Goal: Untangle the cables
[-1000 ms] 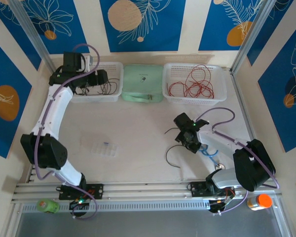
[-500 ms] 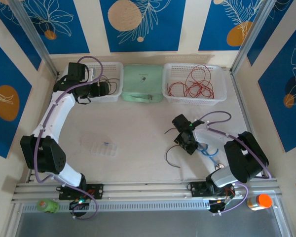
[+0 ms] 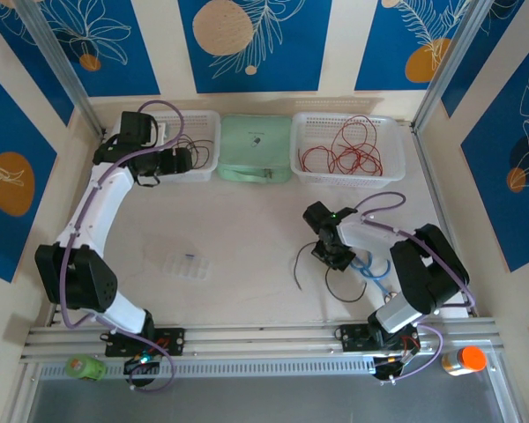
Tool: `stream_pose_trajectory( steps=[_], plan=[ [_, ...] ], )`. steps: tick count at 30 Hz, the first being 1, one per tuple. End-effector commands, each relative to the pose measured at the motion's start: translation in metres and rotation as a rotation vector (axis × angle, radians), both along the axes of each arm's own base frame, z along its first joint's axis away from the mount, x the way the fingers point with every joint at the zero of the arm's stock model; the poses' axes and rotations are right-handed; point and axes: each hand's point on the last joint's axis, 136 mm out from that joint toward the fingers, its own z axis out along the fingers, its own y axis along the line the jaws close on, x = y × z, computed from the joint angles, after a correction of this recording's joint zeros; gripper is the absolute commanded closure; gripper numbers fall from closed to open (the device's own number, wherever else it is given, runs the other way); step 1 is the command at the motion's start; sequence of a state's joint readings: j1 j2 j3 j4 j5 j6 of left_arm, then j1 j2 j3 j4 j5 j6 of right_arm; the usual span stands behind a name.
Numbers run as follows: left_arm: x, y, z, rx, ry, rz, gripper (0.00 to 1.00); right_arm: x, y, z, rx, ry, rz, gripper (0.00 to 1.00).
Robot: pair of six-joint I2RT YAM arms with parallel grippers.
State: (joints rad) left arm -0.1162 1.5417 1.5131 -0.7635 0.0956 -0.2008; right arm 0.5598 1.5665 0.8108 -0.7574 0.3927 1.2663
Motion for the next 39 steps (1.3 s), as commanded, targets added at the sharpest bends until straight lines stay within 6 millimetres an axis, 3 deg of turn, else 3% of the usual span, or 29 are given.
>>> stream_pose_trajectory(
  steps=[1, 6, 11, 20, 26, 30, 35, 39],
  plan=[
    [-0.017, 0.007, 0.02, 0.029, -0.036, 0.008, 0.15, 0.022, 0.047, -0.032, 0.176, -0.06, 0.084, 1.0],
    [-0.028, 0.009, 0.032, 0.015, -0.043, 0.031, 0.14, 0.047, 0.064, 0.002, 0.177, -0.143, 0.23, 1.0],
    [-0.044, 0.016, 0.038, 0.01, -0.043, 0.08, 0.16, 0.071, 0.082, 0.066, 0.143, -0.277, 0.403, 1.0],
    [-0.073, 0.022, 0.021, -0.043, -0.029, 0.167, 0.15, 0.085, 0.12, 0.148, 0.246, -0.464, 0.615, 1.0],
    [-0.087, 0.021, 0.026, -0.069, -0.068, 0.157, 0.16, 0.107, 0.148, 0.2, 0.328, -0.62, 0.737, 1.0],
    [-0.093, -0.008, 0.045, -0.19, -0.146, 0.017, 0.18, 0.119, 0.163, 0.225, 0.368, -0.688, 0.803, 1.0],
    [-0.116, -0.071, 0.097, -0.425, -0.321, -0.328, 0.22, 0.122, 0.181, 0.244, 0.401, -0.735, 0.921, 1.0],
    [-0.136, -0.109, 0.115, -0.421, -0.421, -0.547, 0.19, 0.118, 0.192, 0.256, 0.428, -0.746, 1.001, 1.0]
  ],
)
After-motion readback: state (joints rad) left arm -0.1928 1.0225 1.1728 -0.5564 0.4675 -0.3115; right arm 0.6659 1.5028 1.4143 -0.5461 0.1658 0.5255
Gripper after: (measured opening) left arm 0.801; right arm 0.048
